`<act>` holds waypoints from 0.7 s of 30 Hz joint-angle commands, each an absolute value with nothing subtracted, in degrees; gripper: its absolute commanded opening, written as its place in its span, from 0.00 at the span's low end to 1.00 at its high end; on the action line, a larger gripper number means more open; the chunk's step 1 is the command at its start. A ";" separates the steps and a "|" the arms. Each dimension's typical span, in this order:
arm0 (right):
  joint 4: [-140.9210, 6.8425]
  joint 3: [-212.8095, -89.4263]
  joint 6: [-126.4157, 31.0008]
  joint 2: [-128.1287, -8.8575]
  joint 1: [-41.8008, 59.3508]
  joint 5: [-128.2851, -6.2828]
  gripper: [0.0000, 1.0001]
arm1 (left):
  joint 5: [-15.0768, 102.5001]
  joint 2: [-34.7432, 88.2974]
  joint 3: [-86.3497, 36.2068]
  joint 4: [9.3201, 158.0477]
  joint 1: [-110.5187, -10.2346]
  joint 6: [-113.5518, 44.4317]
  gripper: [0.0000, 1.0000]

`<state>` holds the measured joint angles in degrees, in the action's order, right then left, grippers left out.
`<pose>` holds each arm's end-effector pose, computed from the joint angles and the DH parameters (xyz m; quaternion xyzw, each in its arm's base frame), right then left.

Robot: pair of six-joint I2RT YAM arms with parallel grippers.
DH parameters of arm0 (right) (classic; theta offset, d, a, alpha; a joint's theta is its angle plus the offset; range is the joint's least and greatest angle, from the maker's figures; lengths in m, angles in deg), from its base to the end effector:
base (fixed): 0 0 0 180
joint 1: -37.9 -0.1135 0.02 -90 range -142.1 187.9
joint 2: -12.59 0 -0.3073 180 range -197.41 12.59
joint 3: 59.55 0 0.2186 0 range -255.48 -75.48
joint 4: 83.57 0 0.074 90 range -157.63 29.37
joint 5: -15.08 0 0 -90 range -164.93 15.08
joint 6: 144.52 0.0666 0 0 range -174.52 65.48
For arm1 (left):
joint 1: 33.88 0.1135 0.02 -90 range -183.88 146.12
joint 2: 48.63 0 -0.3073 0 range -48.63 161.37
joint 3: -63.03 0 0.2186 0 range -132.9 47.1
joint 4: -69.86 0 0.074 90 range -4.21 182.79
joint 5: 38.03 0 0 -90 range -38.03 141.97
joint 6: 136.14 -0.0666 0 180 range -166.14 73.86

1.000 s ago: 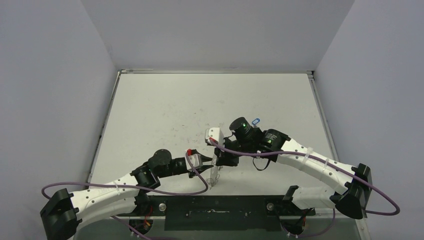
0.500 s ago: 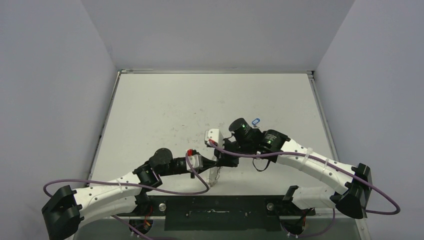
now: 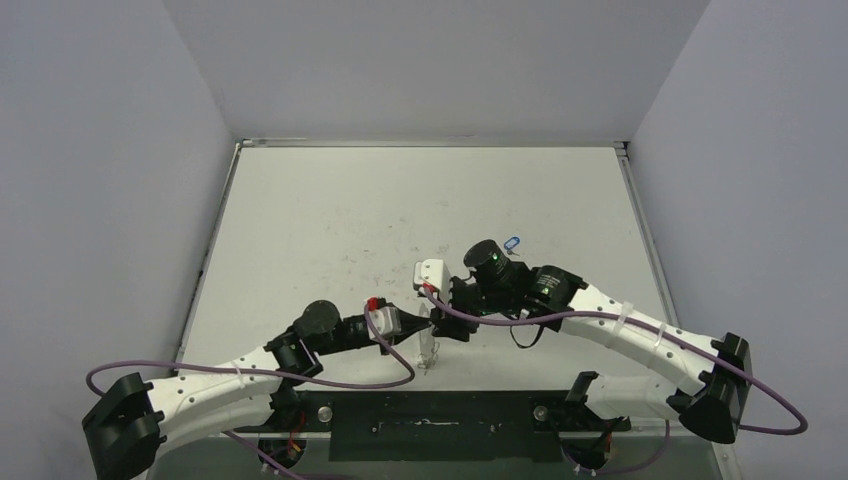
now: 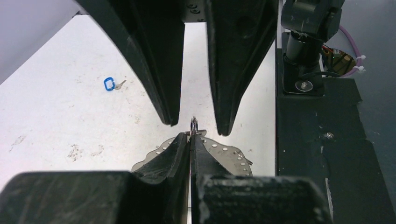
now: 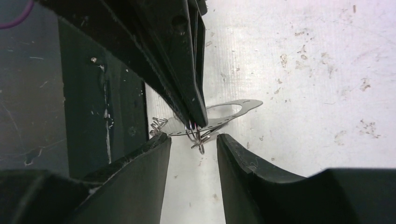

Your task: Put the keys on the keyring

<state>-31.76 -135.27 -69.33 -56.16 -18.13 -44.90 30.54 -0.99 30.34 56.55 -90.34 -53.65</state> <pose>0.0947 0.2002 0.3336 -0.5979 0.6691 0.3544 0.2630 0.0682 -0.1469 0.2803 0.4832 0.5290 -0.4050 0.5680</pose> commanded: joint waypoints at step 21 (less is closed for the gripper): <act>-67.15 -113.19 -76.49 -40.45 -17.14 -37.94 0.34 | 31.60 -3.49 38.13 34.86 -90.58 -49.04 0.00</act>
<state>-59.76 -112.63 -76.81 -38.33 -17.54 -40.64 32.23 -2.17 38.56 39.75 -90.37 -49.71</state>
